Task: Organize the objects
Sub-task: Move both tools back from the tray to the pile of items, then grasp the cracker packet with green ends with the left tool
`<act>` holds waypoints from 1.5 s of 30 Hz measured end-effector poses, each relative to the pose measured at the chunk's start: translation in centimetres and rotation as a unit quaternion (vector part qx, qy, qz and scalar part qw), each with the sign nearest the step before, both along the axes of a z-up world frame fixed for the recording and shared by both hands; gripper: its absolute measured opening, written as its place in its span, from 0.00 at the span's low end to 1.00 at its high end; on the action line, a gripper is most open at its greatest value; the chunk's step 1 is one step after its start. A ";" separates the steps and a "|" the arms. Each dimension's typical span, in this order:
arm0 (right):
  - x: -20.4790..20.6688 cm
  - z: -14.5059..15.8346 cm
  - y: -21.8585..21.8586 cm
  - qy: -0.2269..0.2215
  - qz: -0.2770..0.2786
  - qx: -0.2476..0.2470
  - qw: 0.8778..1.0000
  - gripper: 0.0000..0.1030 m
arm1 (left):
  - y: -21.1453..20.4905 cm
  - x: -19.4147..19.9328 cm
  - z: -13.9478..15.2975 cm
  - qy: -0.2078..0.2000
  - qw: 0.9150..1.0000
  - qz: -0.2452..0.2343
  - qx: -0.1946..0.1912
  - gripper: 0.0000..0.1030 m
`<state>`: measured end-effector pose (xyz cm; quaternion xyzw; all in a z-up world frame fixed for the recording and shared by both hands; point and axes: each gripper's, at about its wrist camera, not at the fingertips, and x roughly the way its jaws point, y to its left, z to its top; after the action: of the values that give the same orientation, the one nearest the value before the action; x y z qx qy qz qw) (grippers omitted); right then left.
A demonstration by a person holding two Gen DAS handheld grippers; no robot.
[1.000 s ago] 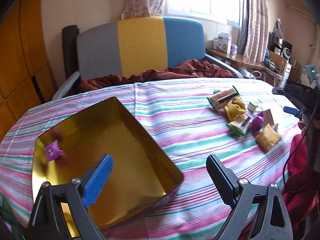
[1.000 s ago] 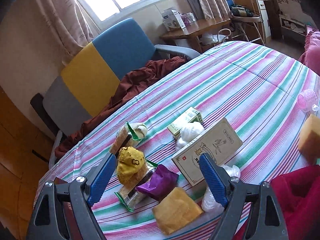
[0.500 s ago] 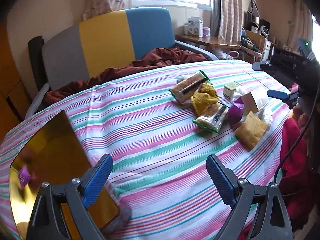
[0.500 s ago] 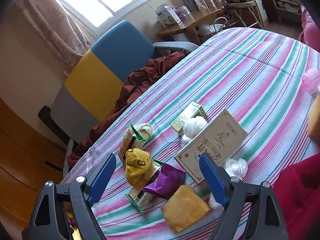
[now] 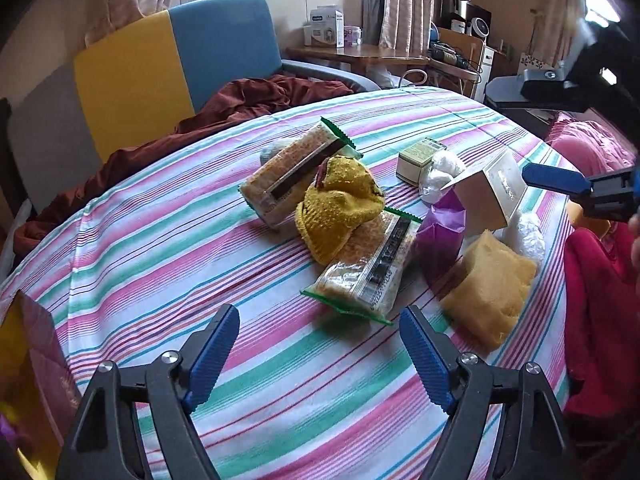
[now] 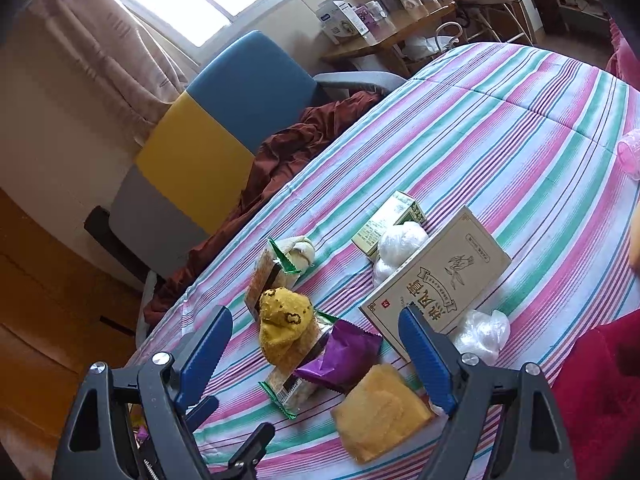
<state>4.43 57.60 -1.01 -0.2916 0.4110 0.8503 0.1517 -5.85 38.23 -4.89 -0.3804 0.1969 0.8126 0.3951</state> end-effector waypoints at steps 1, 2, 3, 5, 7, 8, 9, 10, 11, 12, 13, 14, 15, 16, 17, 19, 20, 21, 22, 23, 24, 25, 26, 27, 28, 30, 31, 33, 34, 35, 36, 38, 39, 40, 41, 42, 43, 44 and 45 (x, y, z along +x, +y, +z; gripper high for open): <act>0.0 0.0 0.0 0.001 0.002 -0.002 1.000 0.84 | 0.6 -0.4 -0.3 -0.004 1.000 -0.002 -0.002 0.80; -0.1 -0.1 0.0 0.001 0.003 -0.005 1.000 0.84 | 1.3 -0.7 -0.6 -0.008 1.000 -0.006 -0.005 0.80; -0.1 -0.1 0.0 0.001 0.005 -0.007 1.000 0.84 | 1.8 -0.9 -0.9 -0.009 1.000 -0.011 -0.008 0.80; -0.2 -0.2 0.1 0.001 0.006 -0.010 1.000 0.84 | 3.0 -1.3 -1.4 -0.011 1.000 -0.021 -0.015 0.80; -0.2 -0.3 0.1 0.002 0.007 -0.012 1.000 0.84 | 4.2 -1.6 -2.1 -0.018 0.999 -0.028 -0.021 0.80; -0.3 -0.3 0.1 0.001 0.008 -0.013 1.000 0.84 | 4.7 -1.8 -2.5 -0.023 0.999 -0.030 -0.024 0.80; -0.3 -0.4 0.1 0.001 0.009 -0.015 1.000 0.84 | 5.1 -2.0 -2.8 -0.031 0.999 -0.032 -0.025 0.70; -0.4 -0.4 0.2 0.001 0.010 -0.015 1.000 0.84 | 5.3 -2.0 -3.0 -0.037 0.998 -0.036 -0.022 0.66; -0.4 -0.4 0.2 0.001 0.010 -0.015 1.000 0.84 | 5.3 -1.8 -2.8 -0.029 0.999 -0.033 -0.019 0.63; -0.4 -0.4 0.2 0.001 0.011 -0.015 1.000 0.84 | 5.1 -1.6 -2.8 -0.030 0.999 -0.032 -0.017 0.58; -0.4 -0.4 0.2 0.000 0.010 -0.015 1.000 0.84 | 4.6 -1.3 -2.8 -0.032 0.999 -0.030 -0.009 0.57; -0.4 -0.5 0.2 0.000 0.010 -0.016 1.000 0.84 | 4.0 -0.9 -2.8 -0.030 0.999 -0.027 -0.006 0.57; -0.4 -0.5 0.2 -0.002 0.010 -0.016 1.000 0.84 | 3.3 -0.4 -2.8 -0.027 0.999 -0.025 -0.005 0.56; -0.4 -0.5 0.2 -0.003 0.010 -0.016 1.000 0.84 | 2.4 0.1 -2.7 -0.027 0.999 -0.021 -0.002 0.56; -0.5 -0.5 0.2 -0.004 0.012 -0.016 1.000 0.84 | 1.5 0.4 -2.7 -0.032 0.999 -0.015 0.003 0.56; -0.5 -0.5 0.1 -0.008 0.013 -0.012 1.000 0.84 | -0.5 1.5 -2.6 -0.034 0.999 -0.003 0.010 0.56; -0.6 -0.5 0.1 -0.010 0.014 -0.011 1.000 0.84 | -1.6 2.2 -2.6 -0.032 0.999 0.003 0.014 0.56; -0.6 -0.6 0.1 -0.012 0.015 -0.012 1.000 0.84 | -2.6 2.9 -2.7 -0.030 0.999 0.009 0.018 0.56; -0.6 -0.6 0.1 -0.013 0.015 -0.012 1.000 0.84 | -3.7 3.6 -2.7 -0.026 0.999 0.015 0.021 0.56; -0.6 -0.7 0.1 -0.016 0.015 -0.012 1.000 0.84 | -4.5 4.3 -2.6 -0.022 0.999 0.021 0.021 0.56; -0.7 -0.7 0.0 -0.018 0.015 -0.011 1.000 0.84 | -5.4 4.7 -2.6 -0.022 0.999 0.027 0.023 0.56; -0.7 -0.7 0.0 -0.021 0.016 -0.010 1.000 0.84 | -6.3 5.2 -2.6 -0.024 0.999 0.032 0.026 0.56; -0.8 -0.7 -0.1 -0.023 0.018 -0.008 1.000 0.84 | -6.9 5.6 -2.6 -0.025 0.999 0.037 0.028 0.56; -0.9 -0.7 -0.2 -0.026 0.019 -0.006 0.999 0.84 | -7.6 5.9 -2.5 -0.022 0.999 0.039 0.029 0.56; -0.9 -0.7 -0.3 -0.029 0.021 -0.003 0.999 0.84 | -7.9 6.1 -2.5 -0.020 0.999 0.040 0.028 0.56; -1.1 -0.7 -0.4 -0.035 0.025 0.002 0.999 0.84 | -8.3 5.9 -2.6 -0.025 0.998 0.044 0.030 0.58; -1.2 -0.7 -0.5 -0.038 0.027 0.004 0.999 0.84 | -8.3 5.9 -2.4 -0.028 0.998 0.047 0.028 0.58; -1.4 -0.7 -0.7 -0.045 0.032 0.009 0.998 0.84 | -8.1 5.9 -2.3 -0.030 0.998 0.045 0.023 0.60; -1.6 -0.7 -0.8 -0.048 0.034 0.011 0.998 0.84 | -8.1 5.8 -2.3 -0.030 0.998 0.045 0.021 0.61; -1.7 -0.7 -0.9 -0.051 0.037 0.014 0.998 0.84 | -8.0 5.7 -2.2 -0.029 0.998 0.048 0.019 0.63; -1.8 -0.8 -1.0 -0.055 0.039 0.017 0.998 0.84 | -8.0 5.7 -2.0 -0.029 0.998 0.049 0.019 0.63; -2.0 -0.8 -1.2 -0.062 0.043 0.022 0.997 0.84 | -7.7 5.2 -1.9 -0.031 0.998 0.044 0.018 0.63; -2.1 -0.9 -1.3 -0.066 0.046 0.024 0.996 0.84 | -7.4 5.1 -1.9 -0.029 0.999 0.039 0.016 0.64; -2.3 -0.9 -1.4 -0.069 0.050 0.027 0.996 0.84 | -7.2 5.1 -1.9 -0.025 0.999 0.034 0.013 0.64; -2.4 -0.9 -1.6 -0.072 0.053 0.029 0.996 0.84 | -6.9 5.1 -1.8 -0.019 0.999 0.029 0.009 0.67; -2.5 -1.0 -1.6 -0.076 0.055 0.031 0.995 0.84 | -6.5 5.0 -1.9 -0.013 1.000 0.025 0.006 0.68; -2.6 -1.0 -1.7 -0.079 0.056 0.032 0.995 0.84 | -6.1 4.9 -2.0 -0.010 1.000 0.022 0.002 0.68; -2.7 -1.1 -1.7 -0.081 0.058 0.032 0.995 0.84 | -5.7 4.7 -2.2 -0.011 1.000 0.017 -0.001 0.69; -2.8 -1.1 -1.7 -0.083 0.059 0.031 0.994 0.84 | -5.4 4.5 -2.5 -0.013 1.000 0.016 -0.002 0.70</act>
<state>1.67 55.86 -2.14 -0.3799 0.3521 0.8433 0.1434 -1.34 32.87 -7.41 -0.3951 0.1876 0.8133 0.3837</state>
